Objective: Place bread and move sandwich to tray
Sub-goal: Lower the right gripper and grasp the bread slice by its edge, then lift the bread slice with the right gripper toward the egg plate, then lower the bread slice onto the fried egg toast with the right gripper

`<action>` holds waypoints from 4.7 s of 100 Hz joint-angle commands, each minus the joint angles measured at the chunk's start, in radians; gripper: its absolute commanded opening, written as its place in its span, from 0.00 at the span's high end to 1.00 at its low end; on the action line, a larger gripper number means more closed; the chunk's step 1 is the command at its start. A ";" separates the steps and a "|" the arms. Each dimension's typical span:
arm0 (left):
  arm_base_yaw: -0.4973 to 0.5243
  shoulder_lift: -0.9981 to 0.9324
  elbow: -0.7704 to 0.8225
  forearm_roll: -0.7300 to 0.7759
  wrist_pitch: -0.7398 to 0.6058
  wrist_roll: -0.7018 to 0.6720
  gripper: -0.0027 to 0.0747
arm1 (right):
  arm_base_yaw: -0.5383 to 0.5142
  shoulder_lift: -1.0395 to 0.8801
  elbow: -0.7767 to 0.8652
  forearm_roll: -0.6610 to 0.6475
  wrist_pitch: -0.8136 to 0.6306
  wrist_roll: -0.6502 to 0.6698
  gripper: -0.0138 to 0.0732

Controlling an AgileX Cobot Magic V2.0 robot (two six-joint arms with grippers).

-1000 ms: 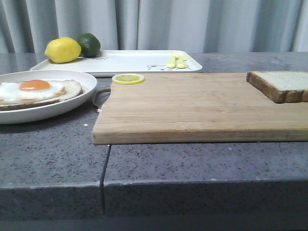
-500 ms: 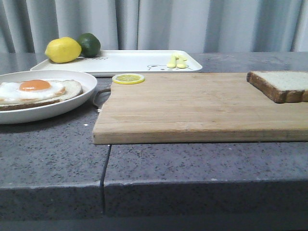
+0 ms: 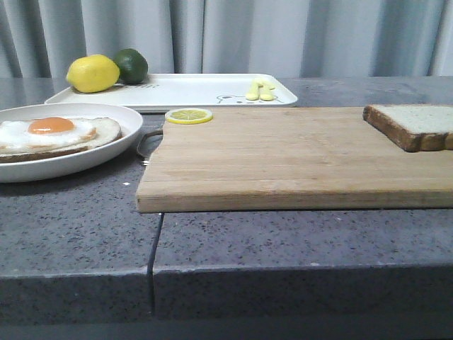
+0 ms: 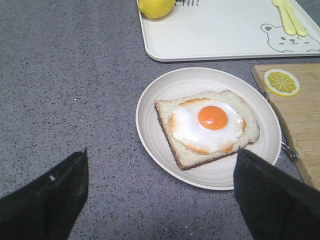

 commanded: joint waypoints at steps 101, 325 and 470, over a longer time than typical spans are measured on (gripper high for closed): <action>-0.008 0.008 -0.034 -0.017 -0.058 0.000 0.25 | 0.000 0.099 -0.021 0.076 0.184 -0.031 0.20; -0.008 0.008 -0.034 -0.017 -0.058 0.000 0.25 | 0.607 -0.347 -0.033 0.397 -0.153 0.194 0.84; -0.008 0.008 -0.034 -0.017 -0.058 0.000 0.25 | 1.176 0.349 -0.586 0.544 -0.318 0.107 0.84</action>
